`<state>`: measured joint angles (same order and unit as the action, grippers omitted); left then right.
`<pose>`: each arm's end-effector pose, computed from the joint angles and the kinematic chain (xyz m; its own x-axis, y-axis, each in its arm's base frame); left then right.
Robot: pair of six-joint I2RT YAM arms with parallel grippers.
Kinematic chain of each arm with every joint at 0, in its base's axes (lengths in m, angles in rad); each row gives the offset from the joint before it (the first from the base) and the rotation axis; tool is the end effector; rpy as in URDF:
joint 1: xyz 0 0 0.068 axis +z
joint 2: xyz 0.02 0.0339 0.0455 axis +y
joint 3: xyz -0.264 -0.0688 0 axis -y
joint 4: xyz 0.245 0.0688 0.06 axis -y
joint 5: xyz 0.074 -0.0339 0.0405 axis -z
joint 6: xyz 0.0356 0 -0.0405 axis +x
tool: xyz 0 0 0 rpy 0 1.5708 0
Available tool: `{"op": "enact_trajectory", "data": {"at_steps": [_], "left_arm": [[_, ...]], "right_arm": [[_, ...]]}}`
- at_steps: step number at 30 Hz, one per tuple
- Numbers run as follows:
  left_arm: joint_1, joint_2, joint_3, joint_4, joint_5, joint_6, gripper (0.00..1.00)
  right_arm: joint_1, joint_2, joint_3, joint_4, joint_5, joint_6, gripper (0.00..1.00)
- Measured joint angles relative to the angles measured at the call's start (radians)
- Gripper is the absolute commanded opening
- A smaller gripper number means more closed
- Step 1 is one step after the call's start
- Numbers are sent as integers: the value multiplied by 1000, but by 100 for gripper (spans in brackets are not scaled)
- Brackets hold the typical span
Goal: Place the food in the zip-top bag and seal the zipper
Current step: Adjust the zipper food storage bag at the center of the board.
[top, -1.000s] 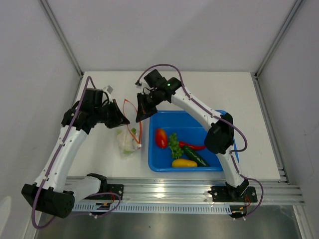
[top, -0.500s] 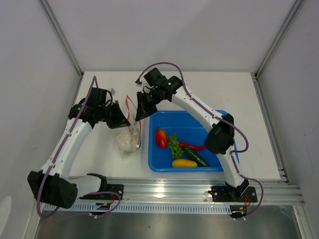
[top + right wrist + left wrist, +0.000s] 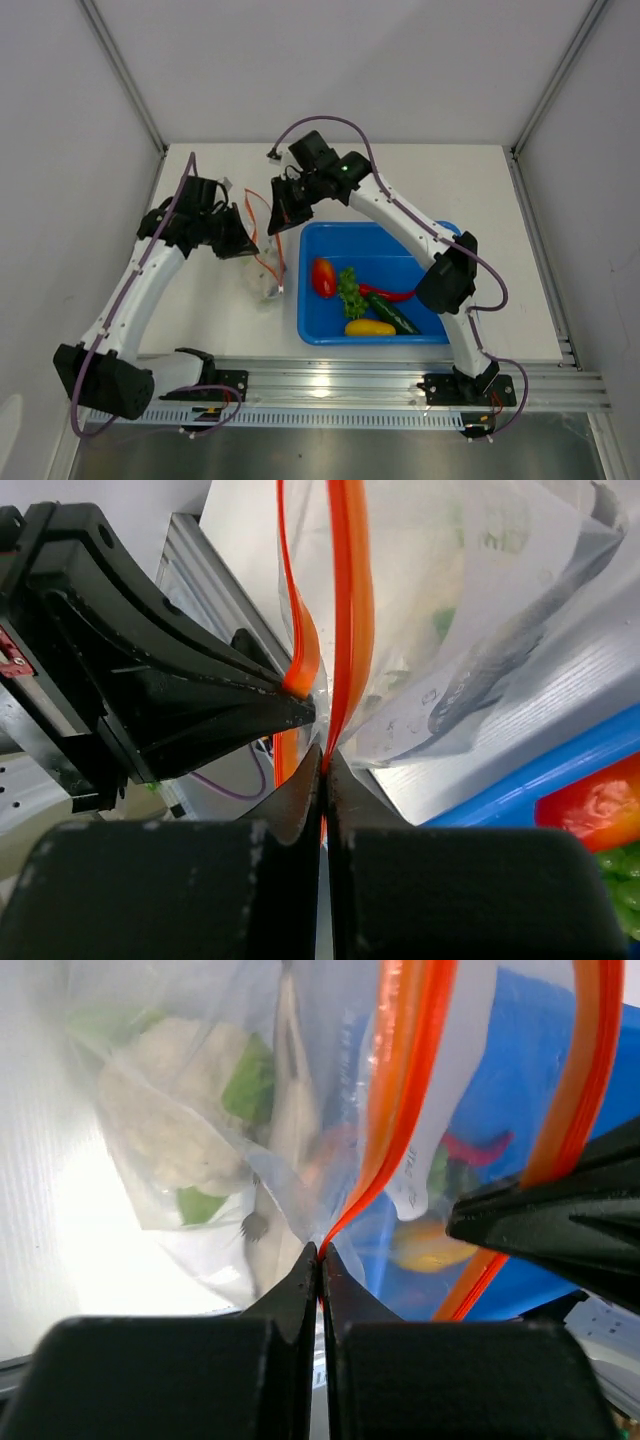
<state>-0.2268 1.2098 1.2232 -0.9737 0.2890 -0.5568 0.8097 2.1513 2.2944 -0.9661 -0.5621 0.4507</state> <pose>0.2247 -0.0623 0.3352 -0.8758 -0.3178 -0.3633 -0.1038 0.8591 -0.5012 0.3101 0.3531 0.3522 -0.8310 -0.3380 -0.4419 -0.5562 0.5203 0.6480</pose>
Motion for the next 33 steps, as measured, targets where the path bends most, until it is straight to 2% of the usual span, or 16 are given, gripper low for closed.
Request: {"op": "enact_trajectory", "data": {"at_steps": [4, 5, 10, 11, 14, 17, 21, 25, 30, 33], "left_arm": [[0, -99, -21, 4, -23, 0, 1], [0, -117, -13, 4, -24, 0, 1], [0, -126, 11, 17, -23, 0, 1], [0, -114, 11, 18, -24, 0, 1], [0, -92, 11, 19, -24, 0, 1], [0, -88, 11, 19, -24, 0, 1], [0, -83, 11, 20, -24, 0, 1], [0, -68, 11, 21, -24, 0, 0], [0, -55, 11, 21, -24, 0, 1], [0, -50, 11, 21, -24, 0, 1]], "right_arm": [[21, -14, -20, 37, 13, -16, 0], [25, -14, -21, 37, 10, -15, 4], [8, 6, -1, -22, 6, -21, 33], [4, 11, 1, -31, 8, -24, 44], [-11, 16, 2, -57, 24, -36, 58], [-28, 15, 11, -84, 50, -53, 67], [-55, -12, 10, -135, 106, -79, 74], [-93, -145, -95, -161, 187, -113, 73], [-126, -413, -425, -162, 320, -157, 69], [-124, -494, -599, -180, 384, -164, 68]]}}
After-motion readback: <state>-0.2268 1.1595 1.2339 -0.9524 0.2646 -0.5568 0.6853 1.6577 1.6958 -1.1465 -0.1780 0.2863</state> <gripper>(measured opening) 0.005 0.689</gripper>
